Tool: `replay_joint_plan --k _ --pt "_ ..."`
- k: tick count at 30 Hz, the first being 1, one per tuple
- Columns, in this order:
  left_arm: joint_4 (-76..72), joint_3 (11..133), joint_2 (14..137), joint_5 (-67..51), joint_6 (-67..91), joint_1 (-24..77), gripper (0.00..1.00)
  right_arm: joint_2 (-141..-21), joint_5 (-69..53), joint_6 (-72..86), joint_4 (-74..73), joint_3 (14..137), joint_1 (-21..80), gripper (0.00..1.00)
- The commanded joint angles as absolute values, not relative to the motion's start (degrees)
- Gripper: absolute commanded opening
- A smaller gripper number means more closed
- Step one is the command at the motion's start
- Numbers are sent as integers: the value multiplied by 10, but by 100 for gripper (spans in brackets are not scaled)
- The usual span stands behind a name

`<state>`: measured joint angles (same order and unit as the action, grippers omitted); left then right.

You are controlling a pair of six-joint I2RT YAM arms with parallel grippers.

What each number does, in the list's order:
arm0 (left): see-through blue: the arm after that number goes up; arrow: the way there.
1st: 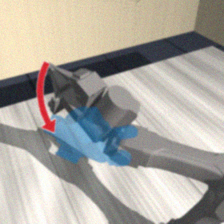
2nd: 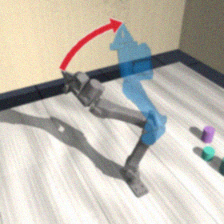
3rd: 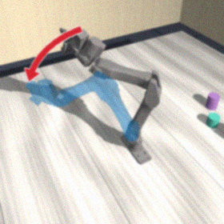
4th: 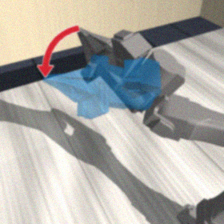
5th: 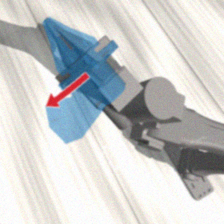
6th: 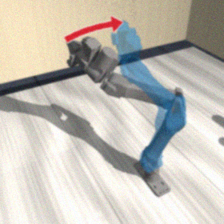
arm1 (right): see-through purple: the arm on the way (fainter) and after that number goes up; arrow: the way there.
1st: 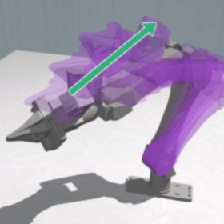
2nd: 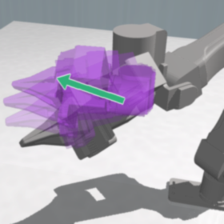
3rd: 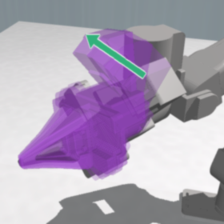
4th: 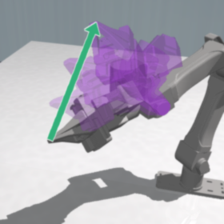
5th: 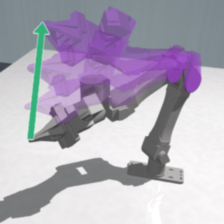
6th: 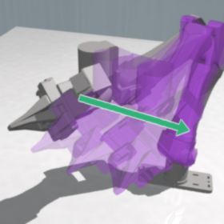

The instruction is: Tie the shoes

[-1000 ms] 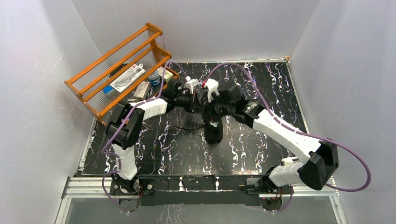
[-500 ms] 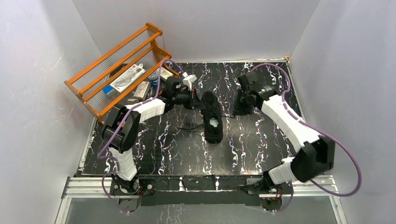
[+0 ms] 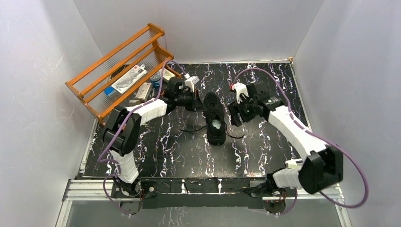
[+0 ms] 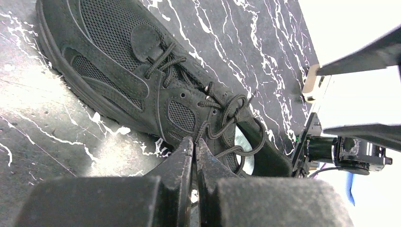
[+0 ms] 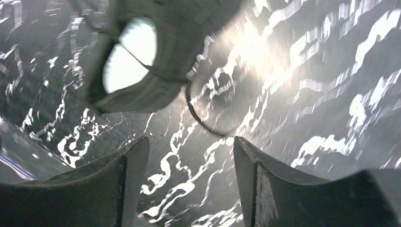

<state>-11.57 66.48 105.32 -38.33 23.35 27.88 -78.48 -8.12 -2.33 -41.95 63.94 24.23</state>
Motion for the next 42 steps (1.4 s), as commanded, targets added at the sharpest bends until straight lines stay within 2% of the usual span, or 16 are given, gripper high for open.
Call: replay_joint_plan --k 1,4,11,19,27,32,36,42 --pt "-75 702 1010 -373 207 280 0 -733 -273 -341 -264 586 241 70" --pt "-82 701 1006 -373 215 280 0 -735 -282 -333 -149 547 239 59" --pt "-85 703 1013 -380 223 280 0 -798 -369 -288 -79 544 238 38" --pt "-85 707 1013 -382 223 280 0 -809 -409 -300 -80 531 238 36" --pt "-74 718 1014 -381 216 281 0 -802 -407 -299 -58 490 239 42" --pt "-73 714 1011 -381 218 281 0 -804 -378 -293 -44 485 239 35" --pt "-73 713 1009 -381 221 280 0 -808 -376 -281 -29 480 239 23" --pt "-74 709 1005 -382 222 280 0 -815 -377 -278 -17 480 239 22"
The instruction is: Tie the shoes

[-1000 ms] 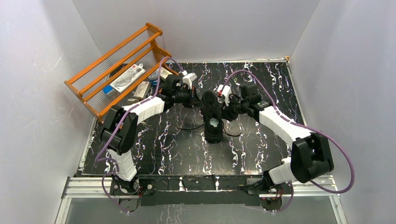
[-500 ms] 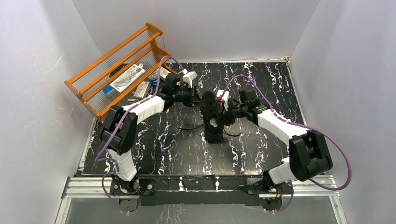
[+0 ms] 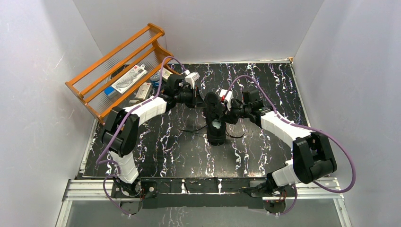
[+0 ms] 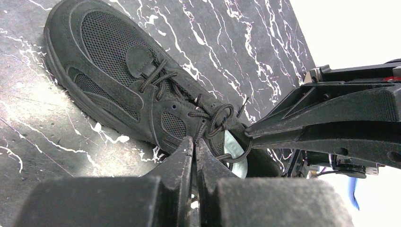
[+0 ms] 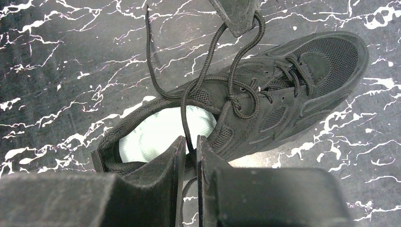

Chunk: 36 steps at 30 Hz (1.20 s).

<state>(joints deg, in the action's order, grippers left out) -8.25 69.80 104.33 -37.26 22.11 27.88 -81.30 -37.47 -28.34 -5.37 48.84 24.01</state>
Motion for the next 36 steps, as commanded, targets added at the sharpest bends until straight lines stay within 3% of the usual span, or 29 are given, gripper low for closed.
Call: replay_joint_plan --k 1,3,6,9,12,18,28,36 --pt "-74 709 1004 -383 224 281 0 -816 -377 -278 -16 479 239 22" --pt "-74 708 1003 -385 226 280 0 -817 -382 -276 -14 477 240 18" --pt "-74 707 1000 -385 227 280 0 -815 -389 -269 -13 475 240 0" --pt "-72 701 991 -385 227 280 0 -799 -380 -229 -16 476 240 0" --pt "-70 690 980 -387 234 281 0 -784 -286 -51 -48 506 240 0" --pt "-60 662 965 -377 293 298 0 -793 -232 122 -123 551 243 0" --pt "-45 624 935 -370 320 337 0 -859 -250 163 -90 596 243 0" --pt "67 613 909 -299 318 339 0 -856 -237 156 -102 595 245 0"
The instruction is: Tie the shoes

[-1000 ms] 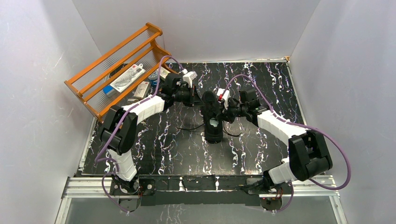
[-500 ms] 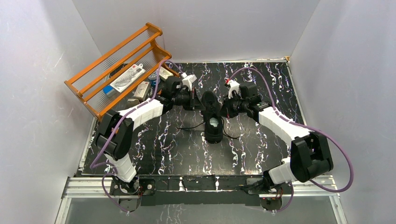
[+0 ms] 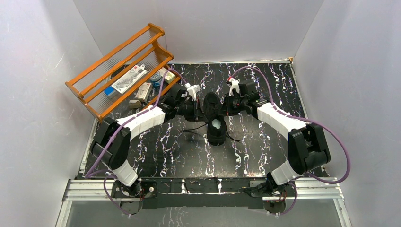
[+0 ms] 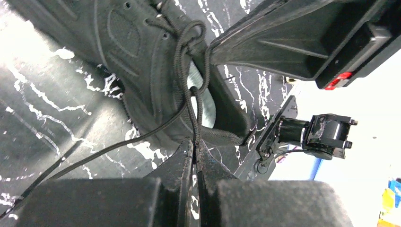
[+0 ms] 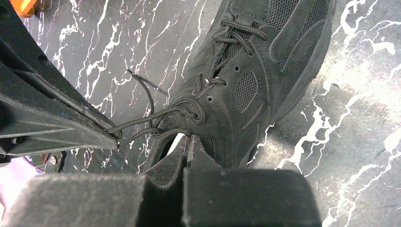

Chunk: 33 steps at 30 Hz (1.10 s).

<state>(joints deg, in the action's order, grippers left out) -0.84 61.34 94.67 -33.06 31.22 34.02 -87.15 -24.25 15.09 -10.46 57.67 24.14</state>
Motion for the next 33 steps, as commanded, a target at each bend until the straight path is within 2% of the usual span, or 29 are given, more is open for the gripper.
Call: replay_joint_plan --k 1,5,7,13,19,22,28,33 --pt "85 619 913 -292 320 339 0 -854 -237 156 -102 593 245 0" --pt "129 637 932 -286 332 338 1 -847 -231 144 -110 587 245 0" --pt "142 642 936 -288 335 337 6 -842 -229 137 -115 587 245 0" --pt "177 662 904 -273 302 333 41 -836 -247 131 -114 580 247 0" --pt "234 720 880 -279 241 299 53 -824 -259 120 -134 578 248 0" --pt "166 746 916 -347 226 283 52 -812 -261 114 -145 576 249 0" --pt "92 877 1119 -561 249 274 45 -803 -276 117 -145 563 249 0" --pt "61 895 1174 -594 259 276 46 -809 -278 122 -135 562 249 0"
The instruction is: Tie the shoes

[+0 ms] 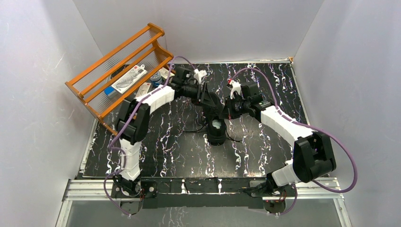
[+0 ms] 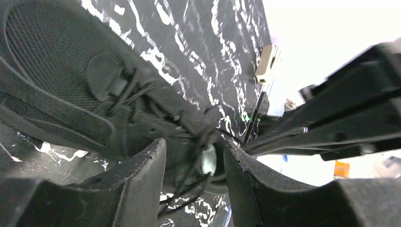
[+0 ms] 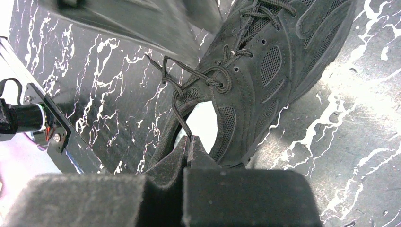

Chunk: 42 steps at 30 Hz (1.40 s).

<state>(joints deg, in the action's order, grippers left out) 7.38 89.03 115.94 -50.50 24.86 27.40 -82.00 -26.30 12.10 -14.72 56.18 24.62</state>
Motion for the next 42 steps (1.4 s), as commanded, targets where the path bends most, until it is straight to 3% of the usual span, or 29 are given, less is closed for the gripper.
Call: replay_joint_plan --k 1,7,16,26,28,32,37,42 --pt "52 890 1177 -594 264 276 46 -810 -278 122 -134 561 250 0" --pt "24 865 1183 -591 277 290 42 -809 -281 130 -120 552 249 0" --pt "3 851 1172 -608 301 297 22 -804 -276 127 -126 552 249 0" --pt "-25 863 1178 -618 336 298 15 -807 -258 133 -131 559 249 0" --pt "-22 860 1170 -598 336 298 15 -806 -256 133 -132 561 249 0" --pt "42 862 1146 -509 293 298 25 -804 -256 132 -134 562 249 0" --pt "138 877 1136 -401 274 295 19 -802 -262 131 -133 556 249 0" --pt "18 826 1095 -441 301 295 25 -797 -263 134 -126 548 249 0"
